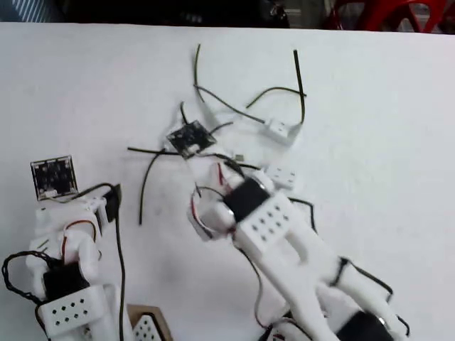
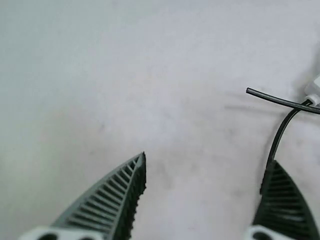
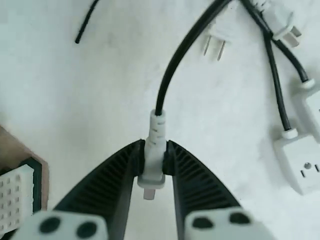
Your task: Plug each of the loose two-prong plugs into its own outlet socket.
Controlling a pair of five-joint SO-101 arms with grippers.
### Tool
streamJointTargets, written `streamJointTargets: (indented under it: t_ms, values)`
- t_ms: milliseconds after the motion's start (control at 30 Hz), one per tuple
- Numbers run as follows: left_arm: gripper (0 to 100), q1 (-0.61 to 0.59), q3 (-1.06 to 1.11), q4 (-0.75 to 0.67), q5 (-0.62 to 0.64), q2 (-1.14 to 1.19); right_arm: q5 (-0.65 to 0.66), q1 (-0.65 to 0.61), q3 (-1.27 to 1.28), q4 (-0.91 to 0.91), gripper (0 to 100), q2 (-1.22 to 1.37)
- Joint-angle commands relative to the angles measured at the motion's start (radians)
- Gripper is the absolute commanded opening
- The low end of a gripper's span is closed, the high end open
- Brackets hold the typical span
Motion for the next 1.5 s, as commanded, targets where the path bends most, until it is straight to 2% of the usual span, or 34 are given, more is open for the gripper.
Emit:
streamJointTargets:
  t_ms: [0, 200, 333, 633, 833, 1467]
  values:
    - [36, 0.081, -0.003, -0.026, -0.009, -0.013, 0.000, -0.010, 0.103, -0.108, 1.7, -0.220]
    - [36, 0.128, -0.003, -0.055, -0.008, -0.013, 0.003, -0.010, 0.361, -0.351, 1.7, -0.415]
    - [36, 0.139, -0.003, -0.091, -0.002, -0.013, 0.060, -0.010, 0.480, -0.495, 1.7, -0.456]
    - [35, 0.328, -0.011, -0.186, -0.002, -0.013, 0.068, -0.010, 0.664, -0.759, 1.7, -0.464]
    - [35, 0.464, -0.011, -0.261, 0.000, -0.013, 0.068, -0.010, 0.692, -0.796, 1.7, -0.466]
    - [36, 0.674, -0.012, -0.255, -0.008, -0.013, 0.071, -0.012, 0.701, -0.789, 1.7, -0.466]
